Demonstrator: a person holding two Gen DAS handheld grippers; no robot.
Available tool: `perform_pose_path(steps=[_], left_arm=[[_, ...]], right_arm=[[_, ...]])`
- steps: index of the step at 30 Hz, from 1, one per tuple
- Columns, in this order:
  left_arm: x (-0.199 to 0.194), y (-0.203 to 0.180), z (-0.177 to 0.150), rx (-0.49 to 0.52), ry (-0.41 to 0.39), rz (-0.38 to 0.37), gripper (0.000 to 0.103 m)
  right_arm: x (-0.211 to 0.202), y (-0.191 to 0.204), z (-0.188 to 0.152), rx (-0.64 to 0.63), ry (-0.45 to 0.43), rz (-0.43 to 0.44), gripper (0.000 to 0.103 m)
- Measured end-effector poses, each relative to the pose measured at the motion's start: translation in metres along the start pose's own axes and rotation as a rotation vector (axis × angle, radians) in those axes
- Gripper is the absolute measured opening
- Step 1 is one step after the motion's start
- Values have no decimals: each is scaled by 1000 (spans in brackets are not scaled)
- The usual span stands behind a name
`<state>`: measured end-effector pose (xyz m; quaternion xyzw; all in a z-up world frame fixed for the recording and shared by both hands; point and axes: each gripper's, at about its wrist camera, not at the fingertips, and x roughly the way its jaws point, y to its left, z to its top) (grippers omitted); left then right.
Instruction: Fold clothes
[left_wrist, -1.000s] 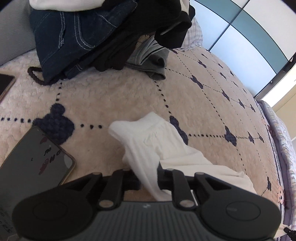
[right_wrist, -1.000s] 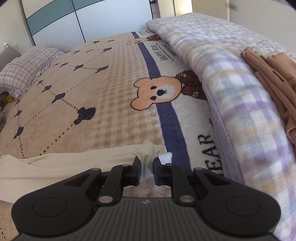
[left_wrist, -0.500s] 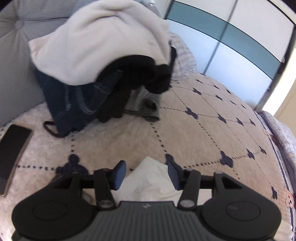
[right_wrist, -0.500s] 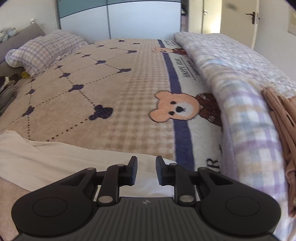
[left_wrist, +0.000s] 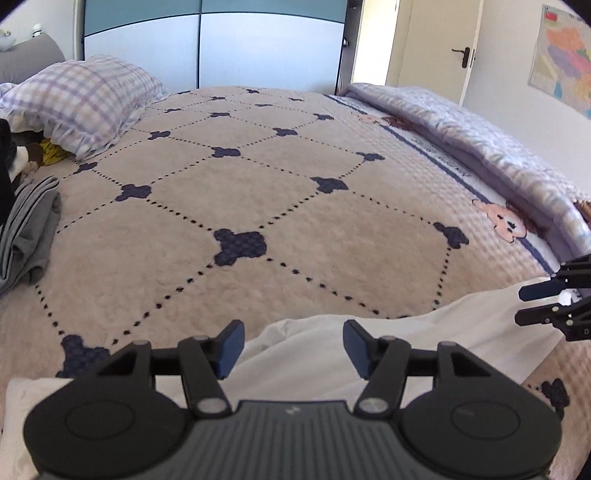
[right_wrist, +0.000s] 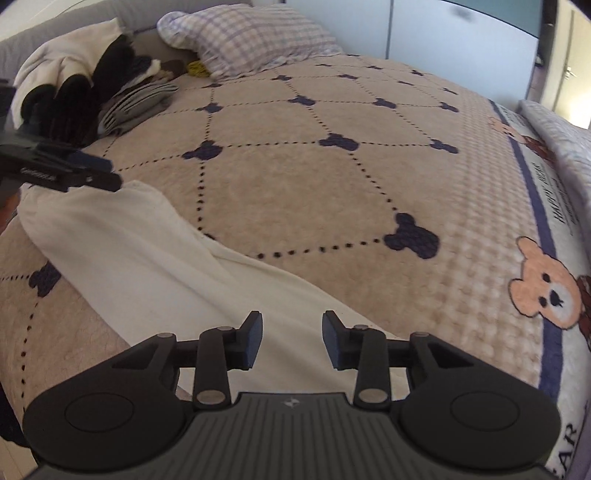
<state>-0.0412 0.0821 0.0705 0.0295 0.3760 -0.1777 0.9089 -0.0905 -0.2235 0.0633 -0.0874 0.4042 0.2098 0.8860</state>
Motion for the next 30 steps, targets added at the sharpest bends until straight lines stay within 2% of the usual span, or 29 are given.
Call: perform_pose_path(steps=[2, 6, 7, 8, 10, 14, 16, 24, 27, 30], left_arm=[[8, 3, 3, 7, 15, -12, 58], [20, 3, 4, 27, 41, -43, 58], [23, 2, 3, 35, 50, -50, 49], [25, 1, 4, 37, 57, -48, 28], [29, 1, 5, 36, 65, -42, 6], [26, 0, 11, 37, 46, -69, 3], [18, 2, 15, 24, 18, -81, 3], [11, 27, 24, -76, -50, -124, 3], [15, 33, 28, -101, -79, -104, 1], [21, 40, 32, -118, -95, -81, 0]], right_arm=[[5, 3, 4, -32, 4, 30, 39], [12, -1, 15, -58, -16, 26, 39], [14, -3, 18, -67, -15, 17, 39], [19, -4, 21, -78, -10, 7, 39], [31, -5, 24, -93, 15, -2, 39], [60, 13, 25, -208, 78, 10, 39], [66, 23, 28, -276, 62, 4, 39], [80, 43, 50, -323, 7, 80, 39], [87, 46, 59, -297, -43, 31, 39], [97, 37, 67, -239, -50, -52, 39]])
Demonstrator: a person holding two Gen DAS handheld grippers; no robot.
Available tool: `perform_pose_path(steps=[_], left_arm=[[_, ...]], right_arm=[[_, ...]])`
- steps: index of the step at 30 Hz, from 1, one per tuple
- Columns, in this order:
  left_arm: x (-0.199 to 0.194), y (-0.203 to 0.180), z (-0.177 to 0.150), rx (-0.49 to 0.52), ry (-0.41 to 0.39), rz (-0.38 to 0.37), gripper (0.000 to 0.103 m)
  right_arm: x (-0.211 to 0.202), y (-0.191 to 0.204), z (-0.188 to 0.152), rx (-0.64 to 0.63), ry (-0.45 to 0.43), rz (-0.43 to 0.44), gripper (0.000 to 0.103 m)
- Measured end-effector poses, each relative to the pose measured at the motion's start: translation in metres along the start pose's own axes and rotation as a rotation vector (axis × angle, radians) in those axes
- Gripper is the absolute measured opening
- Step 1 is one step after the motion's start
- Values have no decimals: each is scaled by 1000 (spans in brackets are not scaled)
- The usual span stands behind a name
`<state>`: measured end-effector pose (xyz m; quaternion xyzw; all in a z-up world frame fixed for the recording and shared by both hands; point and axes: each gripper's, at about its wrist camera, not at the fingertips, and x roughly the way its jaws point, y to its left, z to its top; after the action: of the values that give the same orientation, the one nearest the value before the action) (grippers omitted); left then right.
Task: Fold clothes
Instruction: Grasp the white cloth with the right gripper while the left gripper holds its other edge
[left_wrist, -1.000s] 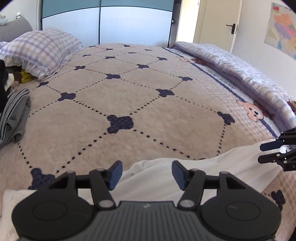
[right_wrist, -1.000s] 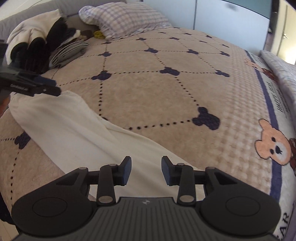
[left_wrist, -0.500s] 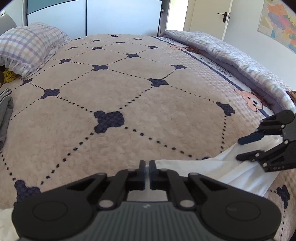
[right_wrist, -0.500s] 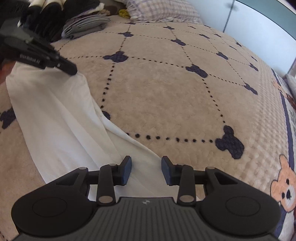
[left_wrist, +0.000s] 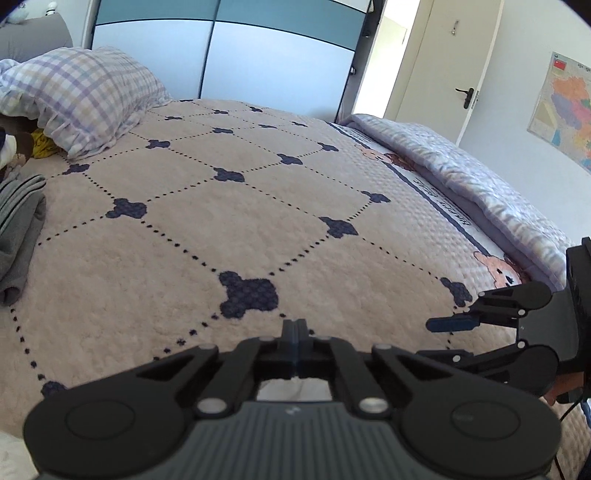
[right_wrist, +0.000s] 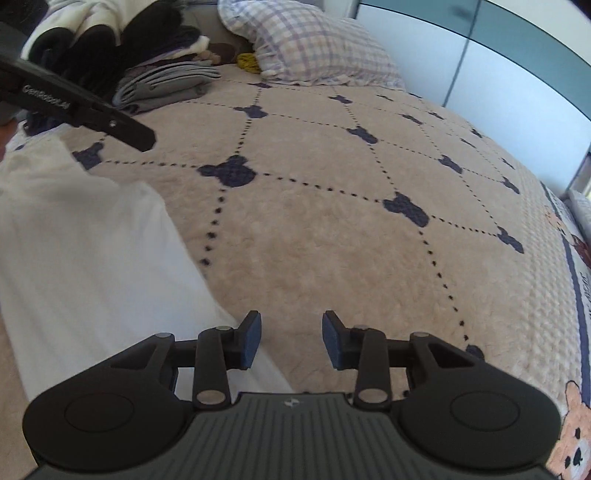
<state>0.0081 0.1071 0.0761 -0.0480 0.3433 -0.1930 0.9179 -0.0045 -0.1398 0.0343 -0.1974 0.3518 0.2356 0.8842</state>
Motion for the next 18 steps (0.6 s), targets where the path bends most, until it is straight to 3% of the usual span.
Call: perform_pose_path(steps=[2, 5, 8, 9, 11, 13, 18], left_arm=[[4, 5, 2, -21, 7, -12, 0], [10, 8, 0, -28, 51, -58, 1], [18, 6, -4, -7, 106, -26, 4], [20, 7, -6, 6, 121, -27, 8], [23, 7, -8, 18, 143, -40, 34], [26, 5, -10, 37, 155, -52, 46], [30, -10, -21, 156, 202, -24, 46]], right_arm=[[7, -9, -1, 37, 19, -32, 39], [0, -21, -4, 86, 36, 31, 39], [-16, -28, -4, 88, 36, 89, 39], [-22, -30, -4, 87, 34, 113, 39], [-30, -31, -6, 80, 32, 189, 39], [-32, -28, -10, 64, 59, 235, 39], [-21, -15, -19, 29, 147, 267, 37]])
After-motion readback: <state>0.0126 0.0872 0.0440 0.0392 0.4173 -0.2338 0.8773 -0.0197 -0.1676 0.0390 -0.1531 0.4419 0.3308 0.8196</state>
